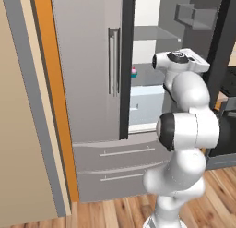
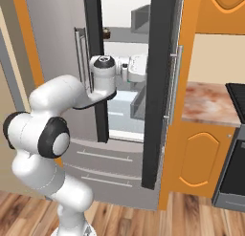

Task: Take the cupcakes from the fridge and place them on the empty tray on the dining counter.

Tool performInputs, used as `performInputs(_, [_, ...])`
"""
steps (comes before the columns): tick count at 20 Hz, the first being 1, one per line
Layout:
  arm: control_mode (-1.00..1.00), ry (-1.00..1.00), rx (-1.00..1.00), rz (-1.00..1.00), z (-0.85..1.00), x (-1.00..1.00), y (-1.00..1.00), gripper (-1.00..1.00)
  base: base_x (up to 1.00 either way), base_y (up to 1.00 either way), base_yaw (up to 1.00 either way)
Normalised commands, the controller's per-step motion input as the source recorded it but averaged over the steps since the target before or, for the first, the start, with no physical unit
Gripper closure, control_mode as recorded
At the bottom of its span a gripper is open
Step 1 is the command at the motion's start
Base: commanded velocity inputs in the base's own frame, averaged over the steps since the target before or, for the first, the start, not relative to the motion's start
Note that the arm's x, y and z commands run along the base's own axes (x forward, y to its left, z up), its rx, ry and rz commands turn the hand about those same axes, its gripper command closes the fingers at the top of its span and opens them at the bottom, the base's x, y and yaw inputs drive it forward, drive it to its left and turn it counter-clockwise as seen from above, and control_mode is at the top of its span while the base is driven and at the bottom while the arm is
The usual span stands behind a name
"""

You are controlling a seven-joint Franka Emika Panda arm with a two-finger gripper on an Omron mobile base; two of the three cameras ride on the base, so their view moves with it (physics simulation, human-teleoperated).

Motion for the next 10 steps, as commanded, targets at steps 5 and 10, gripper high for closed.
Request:
performInputs(5, [-1.0,0.0,0.15,-0.17,0.0,-0.05,-1.0,1.0,0.0,0.0,0.0])
performInputs(10, [-1.0,-0.01,0.18,-0.07,0.0,-0.04,-1.0,1.0,0.0,0.0,0.0])
